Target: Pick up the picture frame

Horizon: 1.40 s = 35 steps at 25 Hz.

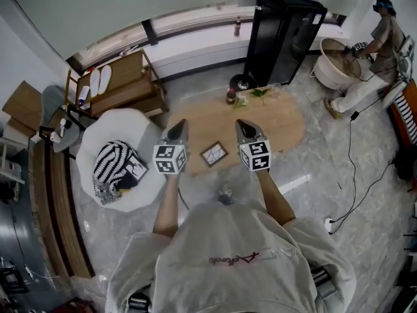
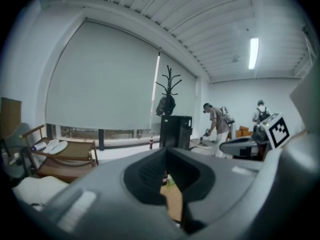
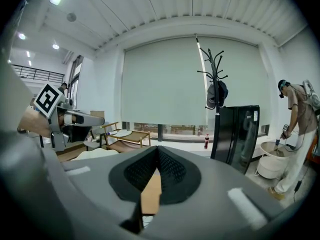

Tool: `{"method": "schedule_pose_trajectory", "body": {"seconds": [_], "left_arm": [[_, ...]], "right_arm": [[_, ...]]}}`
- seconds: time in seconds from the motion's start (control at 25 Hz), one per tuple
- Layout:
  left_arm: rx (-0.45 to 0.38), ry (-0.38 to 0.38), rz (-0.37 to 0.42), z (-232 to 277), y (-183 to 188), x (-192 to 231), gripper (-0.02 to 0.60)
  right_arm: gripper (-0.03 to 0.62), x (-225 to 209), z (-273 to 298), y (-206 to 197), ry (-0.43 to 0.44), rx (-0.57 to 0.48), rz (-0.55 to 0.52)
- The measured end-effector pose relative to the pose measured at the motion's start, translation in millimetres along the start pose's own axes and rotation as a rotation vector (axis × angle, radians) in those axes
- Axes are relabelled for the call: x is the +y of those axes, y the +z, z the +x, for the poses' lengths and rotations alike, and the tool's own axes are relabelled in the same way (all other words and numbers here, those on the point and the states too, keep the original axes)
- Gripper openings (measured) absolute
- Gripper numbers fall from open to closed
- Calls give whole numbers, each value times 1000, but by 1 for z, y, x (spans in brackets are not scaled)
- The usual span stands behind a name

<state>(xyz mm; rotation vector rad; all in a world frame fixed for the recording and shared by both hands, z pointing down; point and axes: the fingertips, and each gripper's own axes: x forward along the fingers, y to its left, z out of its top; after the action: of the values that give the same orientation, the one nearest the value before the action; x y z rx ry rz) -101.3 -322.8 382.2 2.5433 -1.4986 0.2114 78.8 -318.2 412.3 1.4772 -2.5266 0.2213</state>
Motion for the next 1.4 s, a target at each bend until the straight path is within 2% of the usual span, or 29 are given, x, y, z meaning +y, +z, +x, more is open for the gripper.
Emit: {"method": "schedule_pose_trajectory", "body": {"seconds": [0.28,0.56,1.12,1.4], "left_arm": [[2,23,-1,47,9,10,0],[17,47,-7,72,5,21,0],[86,80,-49,75,-33,38,0],[110,62,-66,87,-45,53,0]], "right_arm": [[6,-36,37,3,24,6,-9],[6,-60,64,0,47,21,-9],[6,-57,90,-24,87,73,12],[6,-56,115,-28,76,96,24]]}}
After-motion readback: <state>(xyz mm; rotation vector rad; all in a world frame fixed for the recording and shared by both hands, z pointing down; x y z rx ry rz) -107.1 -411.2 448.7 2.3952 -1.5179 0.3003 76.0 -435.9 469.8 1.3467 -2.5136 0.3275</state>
